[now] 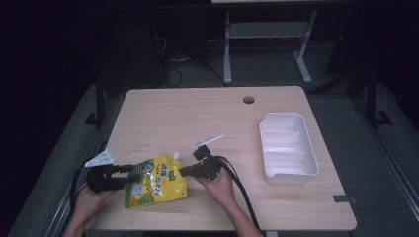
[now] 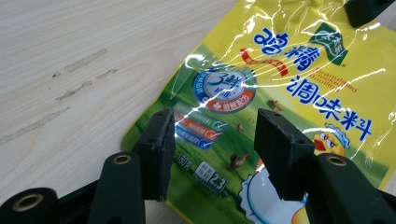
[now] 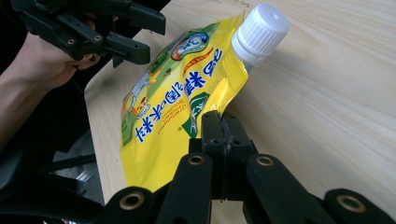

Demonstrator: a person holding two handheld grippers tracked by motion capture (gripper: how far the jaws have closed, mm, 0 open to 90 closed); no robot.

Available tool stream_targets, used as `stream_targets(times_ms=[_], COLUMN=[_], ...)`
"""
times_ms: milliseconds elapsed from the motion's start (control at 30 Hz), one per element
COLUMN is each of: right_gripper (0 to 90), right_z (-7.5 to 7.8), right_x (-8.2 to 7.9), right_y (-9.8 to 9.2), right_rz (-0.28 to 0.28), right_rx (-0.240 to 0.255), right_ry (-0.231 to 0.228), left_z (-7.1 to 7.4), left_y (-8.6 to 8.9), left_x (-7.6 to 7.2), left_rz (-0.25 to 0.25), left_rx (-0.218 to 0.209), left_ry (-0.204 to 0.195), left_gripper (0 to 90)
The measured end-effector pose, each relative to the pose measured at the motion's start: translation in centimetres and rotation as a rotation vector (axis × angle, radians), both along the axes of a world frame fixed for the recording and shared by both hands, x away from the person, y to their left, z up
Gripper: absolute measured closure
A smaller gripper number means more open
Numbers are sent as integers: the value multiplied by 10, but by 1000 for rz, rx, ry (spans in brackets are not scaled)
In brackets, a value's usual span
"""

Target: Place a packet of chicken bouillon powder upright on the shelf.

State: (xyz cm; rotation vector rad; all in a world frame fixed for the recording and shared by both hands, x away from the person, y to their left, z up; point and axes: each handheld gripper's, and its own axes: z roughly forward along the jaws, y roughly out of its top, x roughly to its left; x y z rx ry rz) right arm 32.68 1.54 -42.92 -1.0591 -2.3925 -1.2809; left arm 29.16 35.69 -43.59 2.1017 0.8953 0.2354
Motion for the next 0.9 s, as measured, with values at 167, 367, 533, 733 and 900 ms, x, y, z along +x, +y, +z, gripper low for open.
stream_targets(times_ms=[167, 367, 533, 733, 900], right_gripper=[900, 900, 900, 900, 900], right_z=[7, 19, 33, 55, 70], right_x=[-1, -3, -5, -8, -10], right_y=[-10, -21, -30, -37, -38], right_rz=[11, 40, 66, 125, 171], right_rx=[-2, -16, -28, -65, -103], right_ry=[-10, -30, -57, -95, -120], left_z=[1, 3, 6, 11, 12], left_y=[-6, -12, -15, -28, -39], left_x=[-1, -2, -2, -1, 2], left_rz=[-12, -33, -54, -108, -145], left_rx=[-4, -11, -35, -59, -77], left_ry=[1, -2, -1, -6, -2], left_gripper=[466, 443, 426, 390, 376])
